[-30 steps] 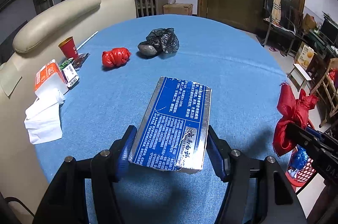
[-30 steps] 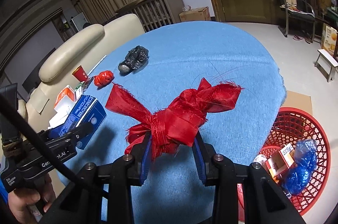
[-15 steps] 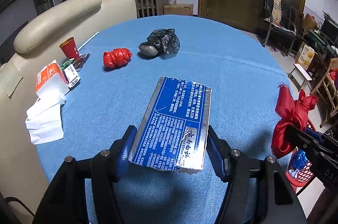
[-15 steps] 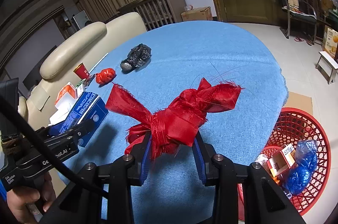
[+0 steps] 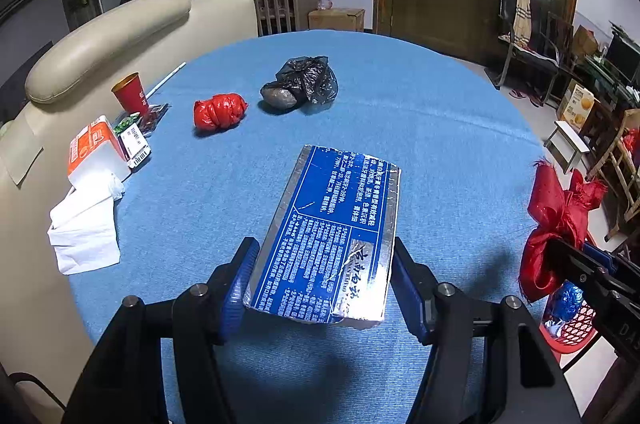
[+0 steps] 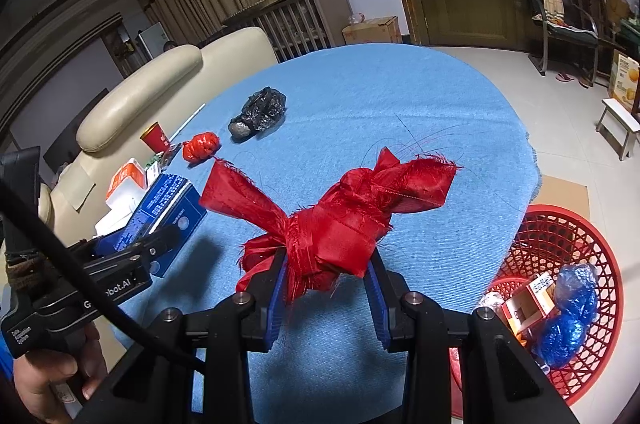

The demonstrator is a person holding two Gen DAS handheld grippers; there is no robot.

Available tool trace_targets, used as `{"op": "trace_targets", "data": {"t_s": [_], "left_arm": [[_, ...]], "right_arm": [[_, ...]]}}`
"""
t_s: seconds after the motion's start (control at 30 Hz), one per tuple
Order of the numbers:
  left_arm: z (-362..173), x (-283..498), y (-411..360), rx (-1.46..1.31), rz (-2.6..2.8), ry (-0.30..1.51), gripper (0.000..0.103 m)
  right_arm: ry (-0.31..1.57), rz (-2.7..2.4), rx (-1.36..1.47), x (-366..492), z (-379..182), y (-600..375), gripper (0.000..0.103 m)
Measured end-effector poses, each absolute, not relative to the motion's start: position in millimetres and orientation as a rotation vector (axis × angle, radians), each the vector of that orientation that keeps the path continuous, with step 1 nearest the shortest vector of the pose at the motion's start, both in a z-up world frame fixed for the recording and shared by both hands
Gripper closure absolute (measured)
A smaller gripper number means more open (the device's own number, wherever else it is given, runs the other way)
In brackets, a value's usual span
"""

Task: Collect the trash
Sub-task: 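Lift both held items off the table and turn toward the red basket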

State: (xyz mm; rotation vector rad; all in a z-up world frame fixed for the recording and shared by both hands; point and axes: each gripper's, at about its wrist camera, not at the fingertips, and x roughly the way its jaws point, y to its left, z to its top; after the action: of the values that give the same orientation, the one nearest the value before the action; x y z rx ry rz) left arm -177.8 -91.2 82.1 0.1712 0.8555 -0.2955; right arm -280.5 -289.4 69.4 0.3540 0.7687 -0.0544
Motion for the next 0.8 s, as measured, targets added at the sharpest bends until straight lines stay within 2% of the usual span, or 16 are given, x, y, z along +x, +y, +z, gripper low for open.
{"op": "trace_targets", "data": {"t_s": [0.8], "left_arm": [[80,-186,-111,0.208,-0.328,0.854,0.037]], "right_arm": [[0.747,-0.093,0.379,-304,73,-310,0.065]]}}
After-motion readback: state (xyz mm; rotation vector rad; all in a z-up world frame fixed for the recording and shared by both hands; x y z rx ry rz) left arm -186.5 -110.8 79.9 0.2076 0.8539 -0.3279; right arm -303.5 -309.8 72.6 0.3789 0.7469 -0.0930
